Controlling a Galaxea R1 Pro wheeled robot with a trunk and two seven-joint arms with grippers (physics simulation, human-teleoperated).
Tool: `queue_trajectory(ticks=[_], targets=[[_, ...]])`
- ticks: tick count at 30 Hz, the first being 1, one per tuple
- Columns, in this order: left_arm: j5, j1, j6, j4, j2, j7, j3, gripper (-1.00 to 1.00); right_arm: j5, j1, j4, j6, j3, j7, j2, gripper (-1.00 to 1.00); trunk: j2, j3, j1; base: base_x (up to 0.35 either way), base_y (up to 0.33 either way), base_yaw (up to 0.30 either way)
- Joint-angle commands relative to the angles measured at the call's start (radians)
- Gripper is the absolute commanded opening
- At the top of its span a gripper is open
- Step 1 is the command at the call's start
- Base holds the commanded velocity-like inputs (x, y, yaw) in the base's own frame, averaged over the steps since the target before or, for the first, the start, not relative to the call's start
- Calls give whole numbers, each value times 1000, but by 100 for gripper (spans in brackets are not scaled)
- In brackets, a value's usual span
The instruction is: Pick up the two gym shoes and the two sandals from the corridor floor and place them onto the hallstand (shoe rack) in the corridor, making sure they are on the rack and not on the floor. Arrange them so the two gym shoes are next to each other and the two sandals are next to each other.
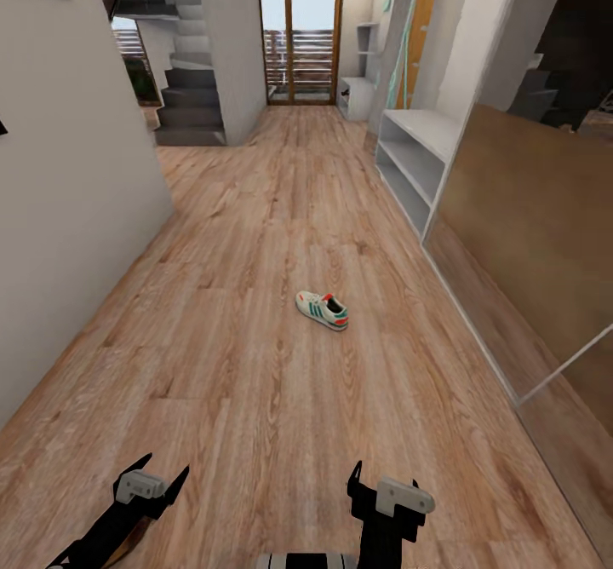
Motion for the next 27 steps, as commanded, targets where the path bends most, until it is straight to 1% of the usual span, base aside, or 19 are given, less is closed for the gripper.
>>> queue_trajectory(ticks=[1, 5, 10, 16, 27], targets=[[-8, -1, -5, -1, -1, -4, 4, 100, -6, -1, 0, -3, 2, -5, 0, 100, 0, -1, 0, 0, 0, -283], [-9, -1, -5, -1, -1, -4, 4, 100, -6, -1, 0, -3, 2, -5, 0, 100, 0, -1, 0, 0, 0, -192], [-8, -1, -5, -1, -1, -4, 4, 100, -7, -1, 5, -3, -1, -5, 0, 100, 0, -1, 0, 0, 0, -82], [-8, -1, -4, -1, -1, -4, 4, 100, -7, -4, 45, -3, -5, -6, 1, 100, 0, -1, 0, 0, 0, -29], [-8, -1, -4, -1, -1, -5, 4, 100, -6, -6, 59, -3, -5, -6, 1, 100, 0, -1, 0, 0, 0, -5]])
